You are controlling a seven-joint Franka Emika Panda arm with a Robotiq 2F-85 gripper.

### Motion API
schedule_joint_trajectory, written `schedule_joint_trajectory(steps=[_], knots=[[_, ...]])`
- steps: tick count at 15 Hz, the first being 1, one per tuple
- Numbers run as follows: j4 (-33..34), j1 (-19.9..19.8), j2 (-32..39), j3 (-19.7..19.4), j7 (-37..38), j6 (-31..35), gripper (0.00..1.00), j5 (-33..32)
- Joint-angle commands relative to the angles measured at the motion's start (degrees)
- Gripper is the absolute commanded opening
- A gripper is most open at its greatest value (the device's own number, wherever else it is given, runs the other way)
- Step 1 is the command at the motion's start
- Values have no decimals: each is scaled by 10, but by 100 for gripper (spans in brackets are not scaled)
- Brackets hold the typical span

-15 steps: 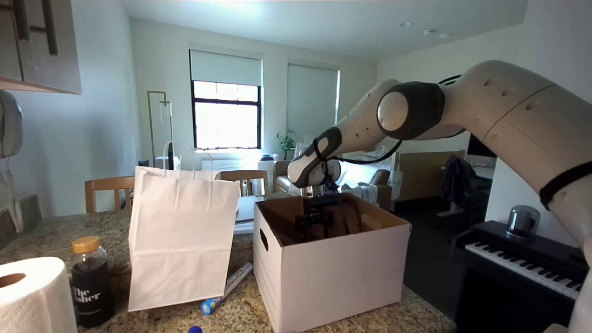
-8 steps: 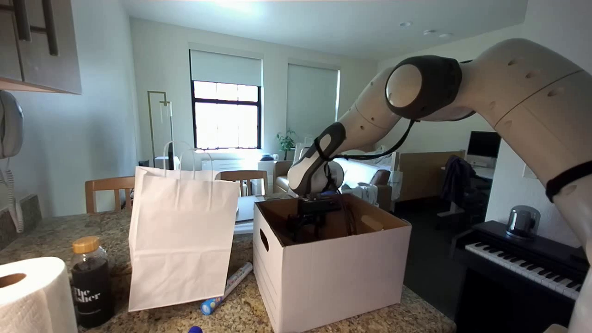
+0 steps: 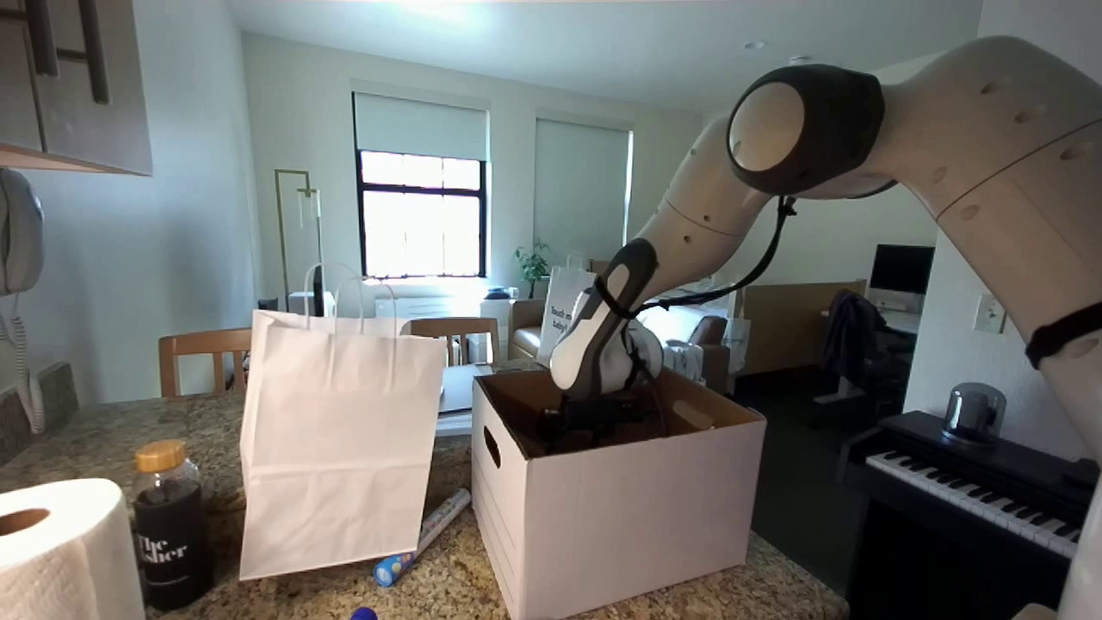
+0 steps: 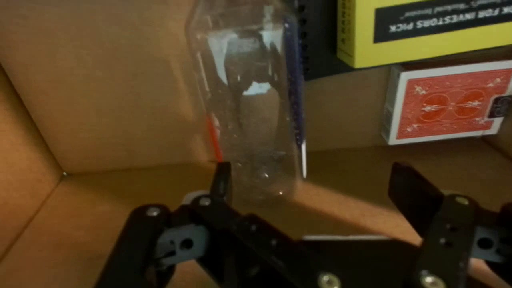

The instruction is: Remove the bottles from the box and put them on the table

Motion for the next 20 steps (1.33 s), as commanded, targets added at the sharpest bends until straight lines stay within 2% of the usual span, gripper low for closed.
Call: schedule_joint_trajectory(steps=[1,6,11,12,13,20], knots=[[-22,23,0,-44,47,26,100,18],[33,38,49,-83,65,-65,100,2],[133,26,127,-70,55,-172,100,0],[142,28,127,-70,53,-178,75,-5],[148,29,123,-69,53,-184,74,-6],[92,31,84,-69,51,-163,28,-10]])
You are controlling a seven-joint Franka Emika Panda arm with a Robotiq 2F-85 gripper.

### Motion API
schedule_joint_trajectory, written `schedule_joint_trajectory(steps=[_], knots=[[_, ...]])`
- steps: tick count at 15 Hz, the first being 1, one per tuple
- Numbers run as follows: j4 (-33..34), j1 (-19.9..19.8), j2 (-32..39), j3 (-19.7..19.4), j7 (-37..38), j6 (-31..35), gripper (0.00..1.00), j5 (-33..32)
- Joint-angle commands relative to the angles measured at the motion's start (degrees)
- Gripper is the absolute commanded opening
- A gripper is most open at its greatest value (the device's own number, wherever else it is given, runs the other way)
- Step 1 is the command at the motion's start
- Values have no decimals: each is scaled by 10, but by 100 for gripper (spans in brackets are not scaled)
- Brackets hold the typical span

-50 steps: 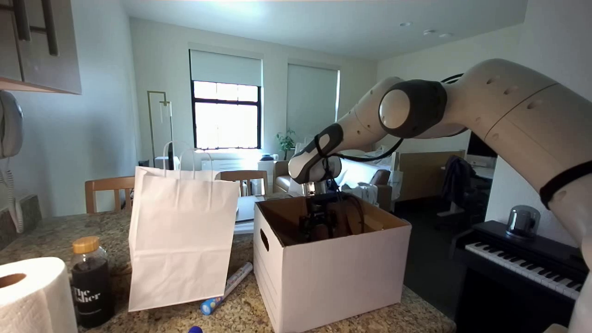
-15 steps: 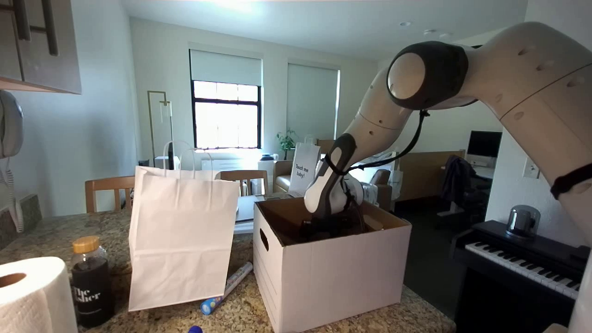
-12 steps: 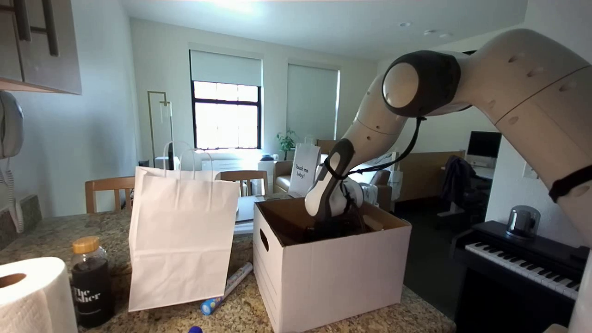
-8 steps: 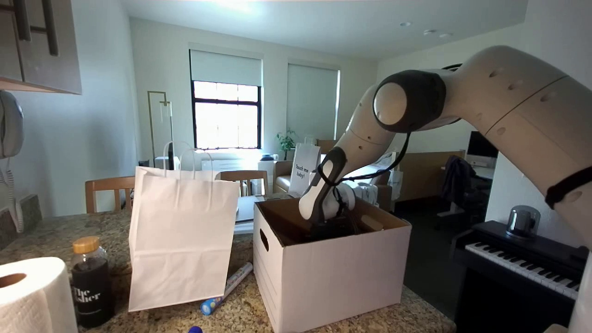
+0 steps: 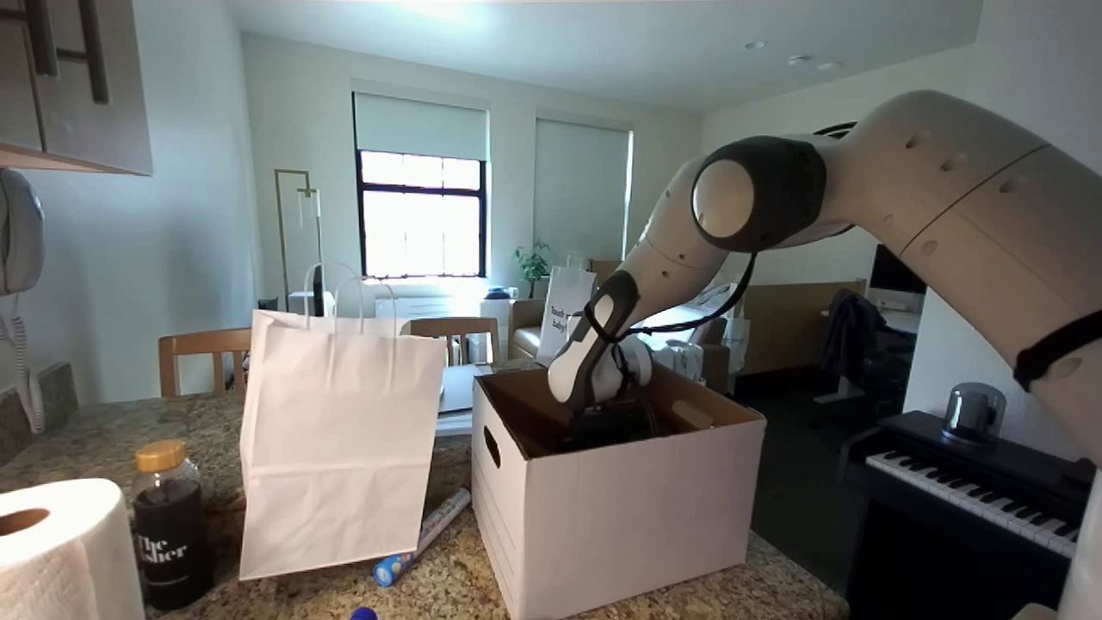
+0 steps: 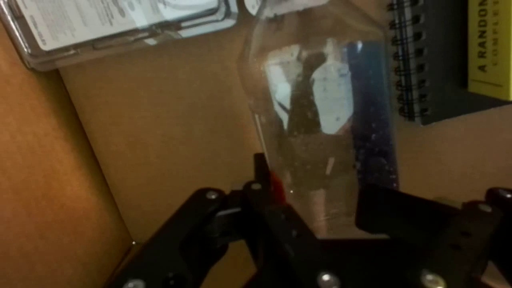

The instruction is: Remove the bottles from the box and put them on the table

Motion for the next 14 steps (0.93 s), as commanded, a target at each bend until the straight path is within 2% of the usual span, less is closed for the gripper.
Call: schedule_joint_trajectory(steps=[1,3,7,8,9,12,14], knots=[[-49,3,-28,-3,2,4,23,-10],[-76,6,-59,-3,-2,-7,13,-14],[-138,22,-122,-8,8,-9,2,-31],[-162,31,-145,-13,12,2,8,-42],[-183,38,-165,-15,13,6,9,-52],[-225,49,-217,-20,21,10,10,-81],[-224,42,-225,-16,22,5,8,-86]])
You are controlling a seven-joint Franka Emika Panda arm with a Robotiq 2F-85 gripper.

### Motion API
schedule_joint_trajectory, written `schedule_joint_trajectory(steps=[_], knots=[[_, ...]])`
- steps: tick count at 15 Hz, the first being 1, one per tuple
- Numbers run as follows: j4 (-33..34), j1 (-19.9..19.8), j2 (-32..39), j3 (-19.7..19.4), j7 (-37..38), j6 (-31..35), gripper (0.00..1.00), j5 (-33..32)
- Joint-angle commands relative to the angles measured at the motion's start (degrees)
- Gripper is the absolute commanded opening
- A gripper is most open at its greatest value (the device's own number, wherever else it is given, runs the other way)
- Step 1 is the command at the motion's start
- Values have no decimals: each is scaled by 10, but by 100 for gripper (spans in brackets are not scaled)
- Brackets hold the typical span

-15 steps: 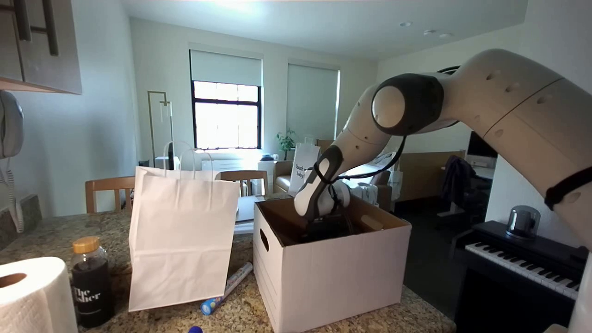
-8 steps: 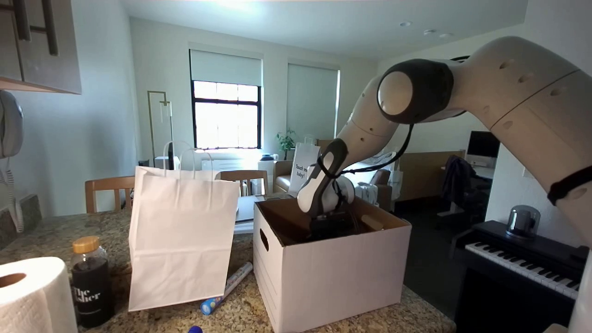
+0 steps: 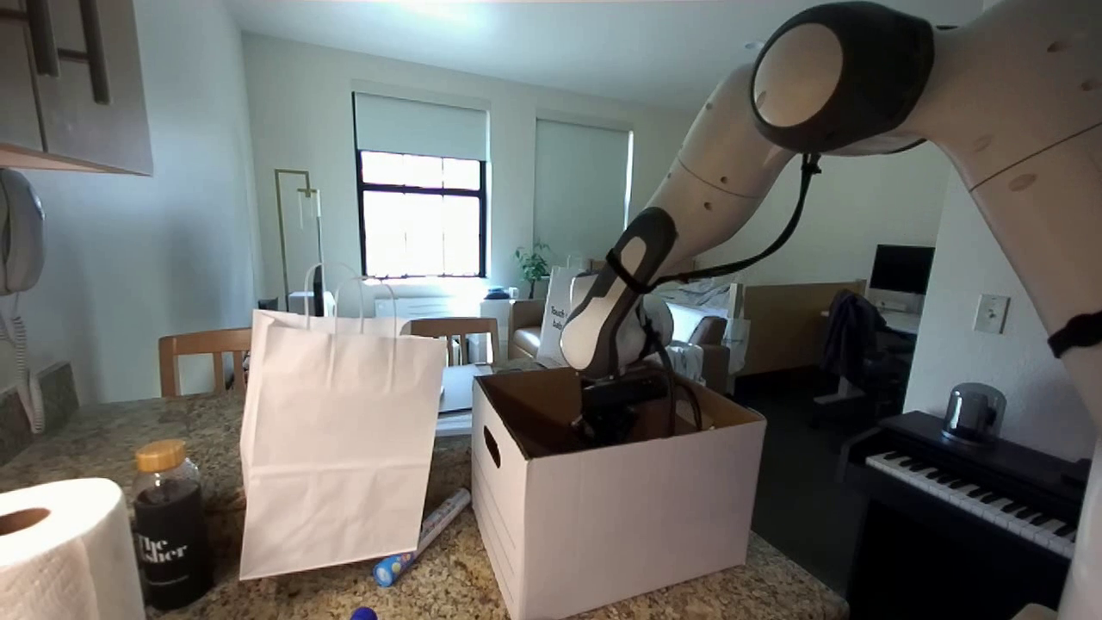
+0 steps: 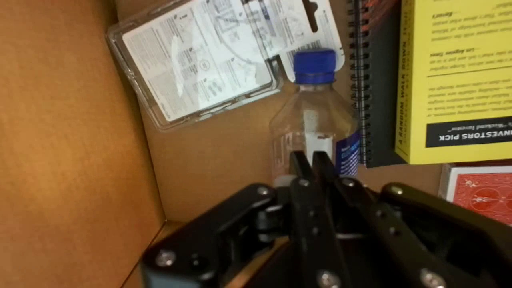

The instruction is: Remove the bottles from the box and put them on the table

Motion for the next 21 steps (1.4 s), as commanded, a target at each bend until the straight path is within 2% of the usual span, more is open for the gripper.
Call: schedule_joint_trajectory(steps=[1,3,13,21], knots=[[-40,-10,-44,3,18,8,34,-17],[-27,-18,-40,6,19,-1,37,-12],[52,-34,57,4,20,22,100,-2],[123,-26,122,-31,75,18,100,-2]])
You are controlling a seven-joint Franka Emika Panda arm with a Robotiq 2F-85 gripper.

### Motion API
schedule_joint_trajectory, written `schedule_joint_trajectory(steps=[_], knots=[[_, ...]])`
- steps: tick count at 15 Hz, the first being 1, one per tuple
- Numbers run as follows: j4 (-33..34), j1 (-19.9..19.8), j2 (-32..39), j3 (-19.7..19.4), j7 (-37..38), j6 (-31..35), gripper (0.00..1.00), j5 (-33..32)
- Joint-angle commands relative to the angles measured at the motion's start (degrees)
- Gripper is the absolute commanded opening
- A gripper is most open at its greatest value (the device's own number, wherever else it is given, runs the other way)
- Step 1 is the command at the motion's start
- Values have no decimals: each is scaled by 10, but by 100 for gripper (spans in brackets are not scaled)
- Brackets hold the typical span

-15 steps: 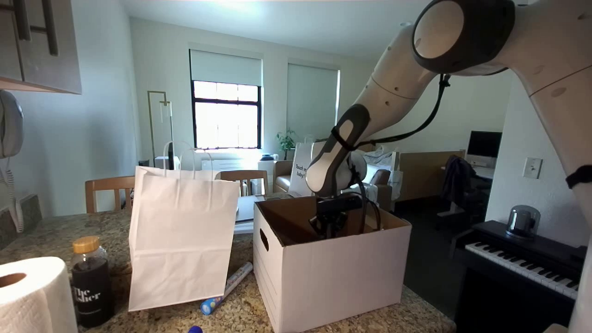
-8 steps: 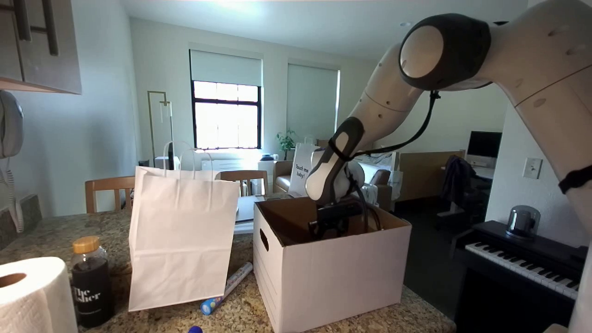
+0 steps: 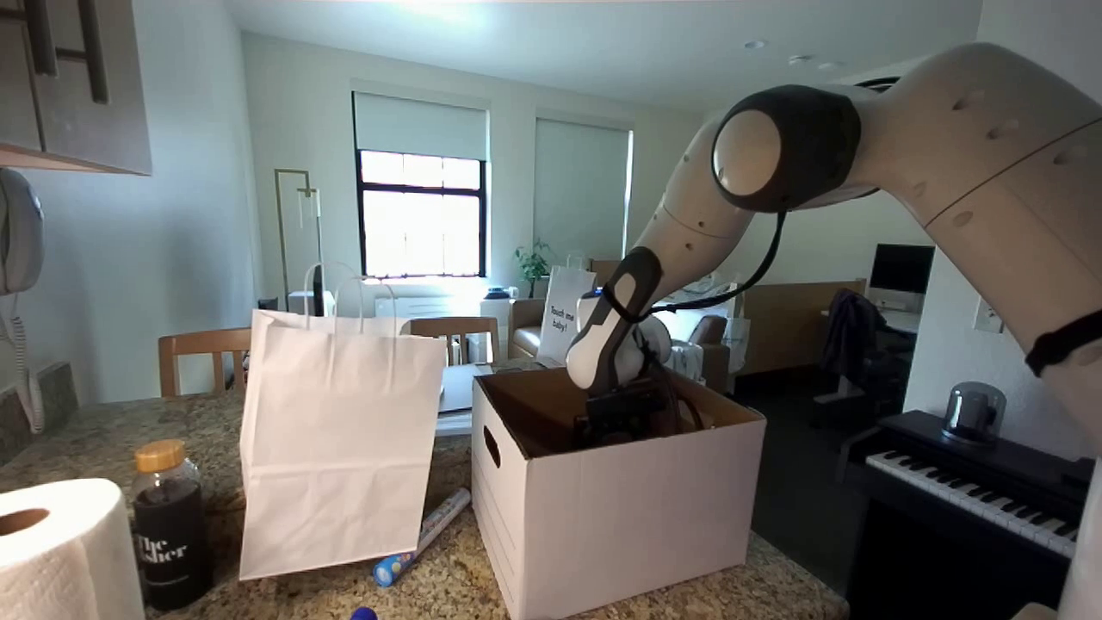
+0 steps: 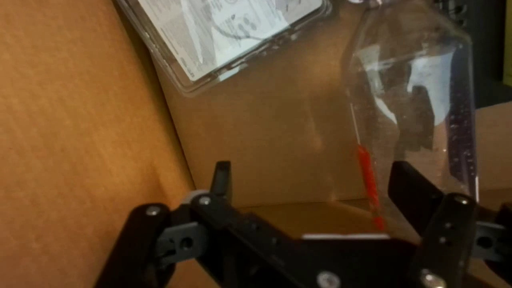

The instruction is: Remove the bottles from the box and put them on the table

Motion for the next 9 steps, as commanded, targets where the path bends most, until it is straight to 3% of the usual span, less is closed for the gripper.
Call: schedule_joint_trajectory(steps=[1,9], knots=[[27,1,21,-16,34,6,100,1],[28,-4,4,-19,38,10,100,4]])
